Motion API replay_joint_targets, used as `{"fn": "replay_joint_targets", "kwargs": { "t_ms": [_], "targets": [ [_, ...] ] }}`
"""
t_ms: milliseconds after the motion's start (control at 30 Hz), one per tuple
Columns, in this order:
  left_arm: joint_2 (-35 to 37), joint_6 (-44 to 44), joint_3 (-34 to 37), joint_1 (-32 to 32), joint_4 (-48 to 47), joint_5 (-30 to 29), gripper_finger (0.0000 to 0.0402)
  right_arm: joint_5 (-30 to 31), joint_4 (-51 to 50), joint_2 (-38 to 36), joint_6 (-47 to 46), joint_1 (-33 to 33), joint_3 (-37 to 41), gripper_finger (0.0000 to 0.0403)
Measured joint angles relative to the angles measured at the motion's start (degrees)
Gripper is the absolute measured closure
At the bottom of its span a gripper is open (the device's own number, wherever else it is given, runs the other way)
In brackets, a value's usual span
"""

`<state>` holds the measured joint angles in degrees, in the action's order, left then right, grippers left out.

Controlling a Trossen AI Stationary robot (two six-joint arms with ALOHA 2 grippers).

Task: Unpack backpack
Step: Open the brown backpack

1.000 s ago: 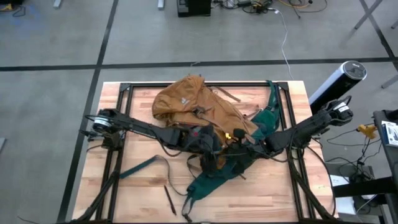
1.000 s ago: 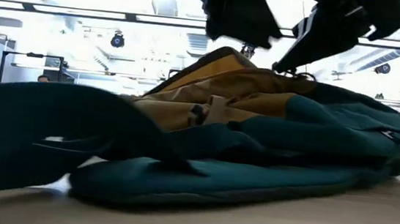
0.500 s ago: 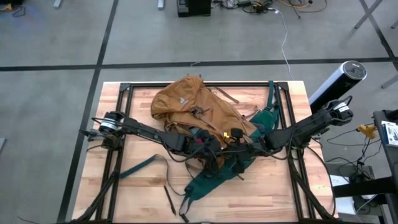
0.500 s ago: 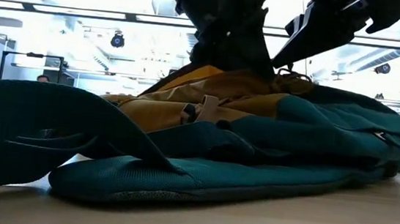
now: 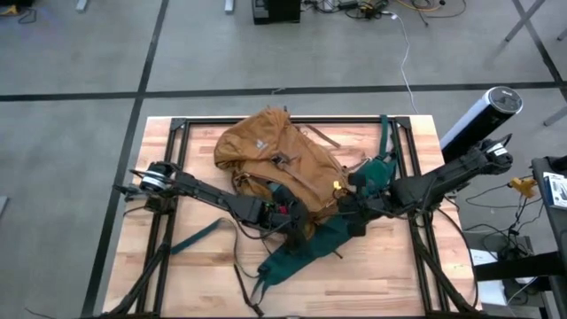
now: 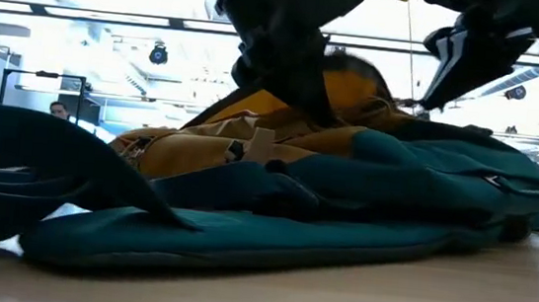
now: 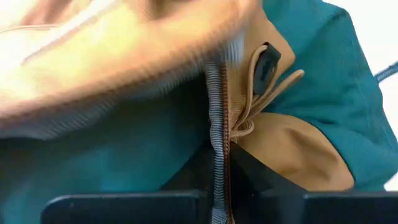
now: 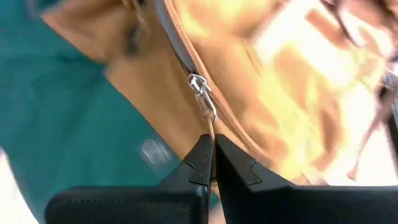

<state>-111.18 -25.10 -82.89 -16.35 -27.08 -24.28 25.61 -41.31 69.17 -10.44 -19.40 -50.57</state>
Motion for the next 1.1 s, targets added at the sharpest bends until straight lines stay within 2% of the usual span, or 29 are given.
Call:
{"fn": "replay_joint_targets", "kwargs": {
  "t_ms": [200,333,467,567,767,1000,1100],
  "targets": [
    [2.13,-0.39,0.21,-2.89,-3.61,-0.26,0.0391,3.66,-1.88,-3.89,3.93,4.99,0.43,0.0403],
    [4.45,-2.76,0.22,-5.16,-9.37,-4.26,0.0391,3.64,1.43,-4.03,7.96,10.17,2.55,0.0403],
    [7.78,-5.60,0.30,-6.73,-15.32,-10.86,0.0391,-1.03,11.38,-3.81,13.12,15.66,7.40,0.0403],
    [9.93,-6.39,0.33,-6.79,-17.99,-13.42,0.0385,-4.99,19.84,-3.81,15.32,19.69,11.06,0.0403],
    [11.44,-5.34,0.35,-5.84,-15.66,-13.72,0.0348,-11.80,27.49,-3.81,14.23,21.97,12.45,0.0403],
    [12.04,-2.45,0.26,-5.60,-9.10,-15.87,0.0278,-12.54,27.72,-3.81,15.61,21.10,12.32,0.0403],
    [11.36,-0.66,0.19,-4.90,-3.25,-17.35,0.0243,-12.58,27.82,-3.81,16.09,21.05,12.35,0.0403]
  ]
}}
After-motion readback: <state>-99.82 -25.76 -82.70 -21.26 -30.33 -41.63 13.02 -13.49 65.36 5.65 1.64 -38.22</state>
